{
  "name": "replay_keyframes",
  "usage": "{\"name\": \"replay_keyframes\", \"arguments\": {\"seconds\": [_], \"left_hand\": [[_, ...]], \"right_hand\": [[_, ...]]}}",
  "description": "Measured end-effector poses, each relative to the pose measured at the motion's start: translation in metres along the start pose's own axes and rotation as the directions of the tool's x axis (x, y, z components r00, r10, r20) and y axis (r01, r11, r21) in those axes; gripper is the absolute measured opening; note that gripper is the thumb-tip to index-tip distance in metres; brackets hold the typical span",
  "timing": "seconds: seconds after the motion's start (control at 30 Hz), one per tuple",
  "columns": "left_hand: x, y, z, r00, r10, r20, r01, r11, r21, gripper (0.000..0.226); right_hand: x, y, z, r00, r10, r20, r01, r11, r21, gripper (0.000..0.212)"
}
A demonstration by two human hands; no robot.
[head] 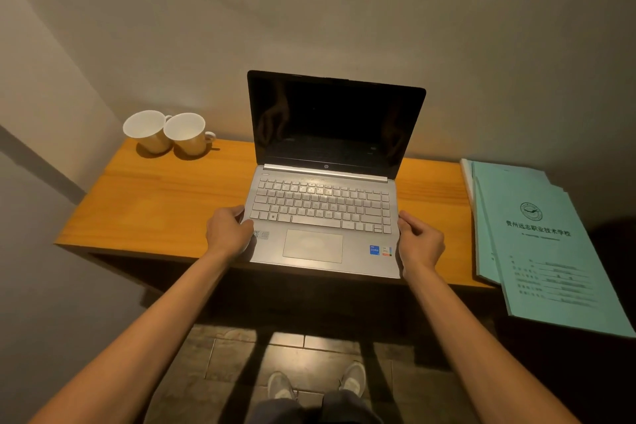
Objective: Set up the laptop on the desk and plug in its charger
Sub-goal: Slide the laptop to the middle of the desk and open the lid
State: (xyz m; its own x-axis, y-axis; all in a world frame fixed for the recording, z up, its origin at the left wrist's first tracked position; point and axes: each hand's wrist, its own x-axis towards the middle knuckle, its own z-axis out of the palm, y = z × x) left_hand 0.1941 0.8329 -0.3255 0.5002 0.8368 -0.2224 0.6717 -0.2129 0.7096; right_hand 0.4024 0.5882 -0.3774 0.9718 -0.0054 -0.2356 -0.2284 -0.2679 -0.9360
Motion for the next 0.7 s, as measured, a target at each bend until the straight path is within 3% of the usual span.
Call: {"name": "replay_keyframes", "arguments": {"seconds": [0.27, 0.7], "left_hand": [[-0.0001, 0.0031, -0.0007, 0.997, -0.056, -0.046, 0.054, 0.997, -0.046, 0.038], [0.0011, 0.0016, -0.0007, 0.998, -0.064, -0.027, 0.062, 0.997, -0.043, 0.039]], "right_hand": [[-0.0002, -0.0031, -0.0008, 1.0, 0.03, 0.002, -0.03, 0.997, 0.075, 0.026], [0.0036, -0.001, 0.0024, 1.0, 0.011, 0.009, -0.012, 0.999, 0.047, 0.026]]}}
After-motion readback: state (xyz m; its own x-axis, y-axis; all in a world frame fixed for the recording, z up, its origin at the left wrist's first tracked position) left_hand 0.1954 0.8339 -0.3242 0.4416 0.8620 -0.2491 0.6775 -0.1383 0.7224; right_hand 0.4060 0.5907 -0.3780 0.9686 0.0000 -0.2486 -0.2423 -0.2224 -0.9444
